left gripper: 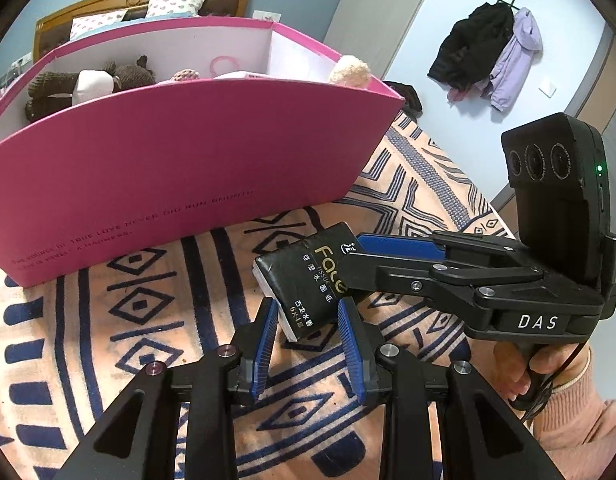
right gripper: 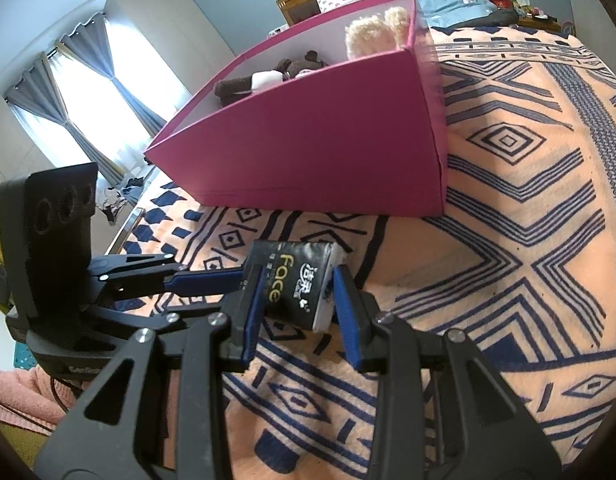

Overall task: Organize objects
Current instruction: 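Close the right gripper on the black Face tissue pack, then lift the black Face tissue pack and carry it over the pink box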

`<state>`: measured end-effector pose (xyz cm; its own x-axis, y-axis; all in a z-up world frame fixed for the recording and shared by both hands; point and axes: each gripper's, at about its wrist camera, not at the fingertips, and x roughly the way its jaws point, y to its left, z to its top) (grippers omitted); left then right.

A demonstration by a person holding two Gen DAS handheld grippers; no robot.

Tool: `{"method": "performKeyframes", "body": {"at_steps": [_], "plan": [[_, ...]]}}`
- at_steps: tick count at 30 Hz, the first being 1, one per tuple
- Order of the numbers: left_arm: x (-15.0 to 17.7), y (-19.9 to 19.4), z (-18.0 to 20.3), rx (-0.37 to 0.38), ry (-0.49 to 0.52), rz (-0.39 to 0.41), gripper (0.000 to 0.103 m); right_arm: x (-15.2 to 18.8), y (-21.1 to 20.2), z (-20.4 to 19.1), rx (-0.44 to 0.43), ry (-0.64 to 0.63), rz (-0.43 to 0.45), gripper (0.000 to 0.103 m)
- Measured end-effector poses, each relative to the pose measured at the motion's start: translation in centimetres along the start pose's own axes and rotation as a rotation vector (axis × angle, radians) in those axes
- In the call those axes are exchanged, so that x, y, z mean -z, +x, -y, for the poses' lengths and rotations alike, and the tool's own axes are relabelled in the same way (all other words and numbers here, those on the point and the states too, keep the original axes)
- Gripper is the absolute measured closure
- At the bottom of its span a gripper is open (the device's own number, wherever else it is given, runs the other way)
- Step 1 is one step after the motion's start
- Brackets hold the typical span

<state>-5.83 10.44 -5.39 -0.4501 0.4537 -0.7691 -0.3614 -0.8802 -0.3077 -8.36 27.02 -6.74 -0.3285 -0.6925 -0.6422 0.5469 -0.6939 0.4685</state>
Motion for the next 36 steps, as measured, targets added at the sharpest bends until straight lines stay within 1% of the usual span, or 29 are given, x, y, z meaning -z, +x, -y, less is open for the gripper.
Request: {"method": "performKeyframes", "body": {"at_steps": [29,36], "plan": [[-0.7,-2.9,0.7,-0.007,0.035,0.077,0.072,-0.7,-2.7,-2.5,0.004,-0.061,0.069,0.066],[-1.7,-3.9,0.8,-0.013,0.045,0.103,0.072,-1.5,-3.5,-3.2,0.002,-0.086,0.094,0.066]]}}
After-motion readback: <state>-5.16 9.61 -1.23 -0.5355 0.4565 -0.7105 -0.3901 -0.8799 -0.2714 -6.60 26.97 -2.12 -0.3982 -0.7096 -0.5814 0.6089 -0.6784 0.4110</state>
